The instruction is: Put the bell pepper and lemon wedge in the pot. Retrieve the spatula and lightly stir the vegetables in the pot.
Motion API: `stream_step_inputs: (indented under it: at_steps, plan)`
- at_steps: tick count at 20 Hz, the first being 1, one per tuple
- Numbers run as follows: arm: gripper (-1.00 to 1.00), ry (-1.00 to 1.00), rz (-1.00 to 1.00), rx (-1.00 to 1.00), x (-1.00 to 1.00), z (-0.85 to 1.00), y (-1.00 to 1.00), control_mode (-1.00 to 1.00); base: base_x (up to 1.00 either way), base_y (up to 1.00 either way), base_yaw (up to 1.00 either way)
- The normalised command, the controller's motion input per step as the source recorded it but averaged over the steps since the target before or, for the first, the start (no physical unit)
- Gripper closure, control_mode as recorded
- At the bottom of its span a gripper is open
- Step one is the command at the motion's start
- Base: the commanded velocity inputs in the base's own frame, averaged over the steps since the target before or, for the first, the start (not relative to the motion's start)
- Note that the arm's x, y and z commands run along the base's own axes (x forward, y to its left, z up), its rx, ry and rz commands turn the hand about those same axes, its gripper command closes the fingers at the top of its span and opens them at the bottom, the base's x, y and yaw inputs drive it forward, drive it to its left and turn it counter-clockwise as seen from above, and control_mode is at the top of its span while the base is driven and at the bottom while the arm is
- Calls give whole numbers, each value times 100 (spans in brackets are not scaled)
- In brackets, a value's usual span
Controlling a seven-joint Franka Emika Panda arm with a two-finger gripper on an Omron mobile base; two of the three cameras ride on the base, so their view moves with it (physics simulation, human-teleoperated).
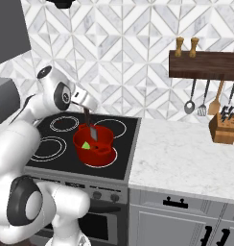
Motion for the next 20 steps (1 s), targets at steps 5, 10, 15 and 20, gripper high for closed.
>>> stream_step_inputs:
  at_steps: [5, 10, 15, 20]
  plan:
    - [100, 0, 0, 2, 14, -28, 17, -100, 0, 0, 0]
    - [100, 1, 0, 3, -4, -14, 36, -100, 0, 0, 0]
    - [100, 0, 0, 2, 2, -15, 2, -100, 0, 0, 0]
    - [100, 0, -1, 1, 0, -25, 0, -100, 0, 0, 0]
